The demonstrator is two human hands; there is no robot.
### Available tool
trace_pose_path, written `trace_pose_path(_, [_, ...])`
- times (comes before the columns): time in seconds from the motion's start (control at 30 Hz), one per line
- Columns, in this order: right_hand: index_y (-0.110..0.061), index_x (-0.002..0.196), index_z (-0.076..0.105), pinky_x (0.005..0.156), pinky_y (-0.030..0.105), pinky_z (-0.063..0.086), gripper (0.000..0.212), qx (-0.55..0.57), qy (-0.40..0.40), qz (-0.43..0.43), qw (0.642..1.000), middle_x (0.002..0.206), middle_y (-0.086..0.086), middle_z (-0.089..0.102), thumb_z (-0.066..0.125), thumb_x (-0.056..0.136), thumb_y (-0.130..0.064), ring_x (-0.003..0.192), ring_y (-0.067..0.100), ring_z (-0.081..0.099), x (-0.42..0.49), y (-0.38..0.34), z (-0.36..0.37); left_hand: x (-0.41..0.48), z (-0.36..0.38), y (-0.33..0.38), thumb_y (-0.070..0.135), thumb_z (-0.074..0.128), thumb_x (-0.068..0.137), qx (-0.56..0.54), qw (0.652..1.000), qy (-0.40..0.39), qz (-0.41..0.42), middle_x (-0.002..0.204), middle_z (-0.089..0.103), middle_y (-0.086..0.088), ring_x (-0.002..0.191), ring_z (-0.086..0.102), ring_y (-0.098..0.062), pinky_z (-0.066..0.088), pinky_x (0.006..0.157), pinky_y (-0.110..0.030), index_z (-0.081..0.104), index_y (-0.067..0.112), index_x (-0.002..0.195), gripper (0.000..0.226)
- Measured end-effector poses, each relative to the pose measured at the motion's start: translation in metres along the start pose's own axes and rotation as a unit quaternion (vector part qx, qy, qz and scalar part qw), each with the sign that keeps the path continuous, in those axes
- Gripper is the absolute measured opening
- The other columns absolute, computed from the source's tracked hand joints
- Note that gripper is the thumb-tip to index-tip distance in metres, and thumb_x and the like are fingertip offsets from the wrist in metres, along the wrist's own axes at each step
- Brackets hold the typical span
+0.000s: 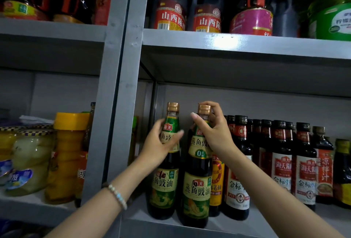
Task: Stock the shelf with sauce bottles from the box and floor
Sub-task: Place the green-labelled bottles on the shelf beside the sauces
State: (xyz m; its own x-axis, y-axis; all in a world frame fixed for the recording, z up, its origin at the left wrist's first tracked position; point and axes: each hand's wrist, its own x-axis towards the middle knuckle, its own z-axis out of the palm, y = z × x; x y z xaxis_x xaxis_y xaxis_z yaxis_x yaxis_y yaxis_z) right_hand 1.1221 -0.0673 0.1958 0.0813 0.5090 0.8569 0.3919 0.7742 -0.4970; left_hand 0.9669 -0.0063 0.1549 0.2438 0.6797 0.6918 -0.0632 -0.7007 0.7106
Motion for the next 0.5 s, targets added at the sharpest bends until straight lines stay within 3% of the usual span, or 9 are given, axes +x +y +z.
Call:
trace_pose_path(0.07, [-0.037, 0.105, 0.05, 0.072, 0.028, 0.056, 0.027, -0.001, 0.002, -0.001, 1.0, 0.099, 0.015, 0.062, 0.066, 0.083, -0.031, 0.089, 0.026, 0.065, 0.0, 0.0, 0.001, -0.015, -0.002, -0.011, 0.06, 0.07, 0.059, 0.03, 0.999, 0.009, 0.002, 0.111, 0.054, 0.025, 0.101, 0.051, 0.009, 0.044, 0.076, -0.015, 0.04, 0.038, 0.126, 0.077])
trace_pose_path(0.17, [-0.037, 0.105, 0.05, 0.071, 0.025, 0.055, 0.028, -0.004, 0.006, -0.008, 1.0, 0.098, 0.013, 0.062, 0.066, 0.083, -0.032, 0.088, 0.024, 0.065, 0.0, -0.001, 0.001, -0.024, -0.003, -0.02, 0.059, 0.071, 0.063, 0.073, 0.996, 0.049, -0.007, 0.104, 0.054, 0.027, 0.095, 0.047, 0.014, 0.036, 0.067, -0.01, 0.046, 0.04, 0.118, 0.064])
trace_pose_path(0.33, [-0.035, 0.107, 0.051, 0.071, 0.036, 0.058, 0.028, 0.015, 0.003, -0.003, 1.0, 0.097, 0.017, 0.062, 0.066, 0.083, -0.029, 0.084, 0.027, 0.067, -0.002, 0.0, -0.002, -0.017, 0.001, -0.025, 0.042, 0.073, 0.072, 0.023, 0.998, 0.06, -0.02, 0.089, 0.058, 0.029, 0.08, 0.053, 0.023, 0.041, 0.058, -0.004, 0.052, 0.043, 0.104, 0.038])
trace_pose_path(0.4, [-0.035, 0.107, 0.051, 0.071, 0.035, 0.058, 0.028, 0.014, 0.003, -0.004, 1.0, 0.097, 0.018, 0.062, 0.066, 0.084, -0.028, 0.084, 0.026, 0.067, -0.002, -0.001, -0.002, -0.01, 0.006, -0.03, 0.037, 0.072, 0.076, 0.001, 0.997, 0.067, -0.038, 0.091, 0.054, 0.03, 0.078, 0.05, 0.019, 0.037, 0.064, -0.006, 0.05, 0.04, 0.108, 0.039])
trace_pose_path(0.5, [-0.033, 0.108, 0.051, 0.07, 0.034, 0.058, 0.028, 0.011, 0.003, -0.002, 1.0, 0.097, 0.017, 0.061, 0.066, 0.085, -0.026, 0.085, 0.026, 0.066, -0.001, 0.0, -0.003, 0.005, 0.012, -0.039, 0.03, 0.069, 0.081, -0.023, 0.995, 0.059, -0.075, 0.104, 0.05, 0.021, 0.098, 0.047, 0.003, 0.038, 0.085, -0.021, 0.047, 0.029, 0.127, 0.051])
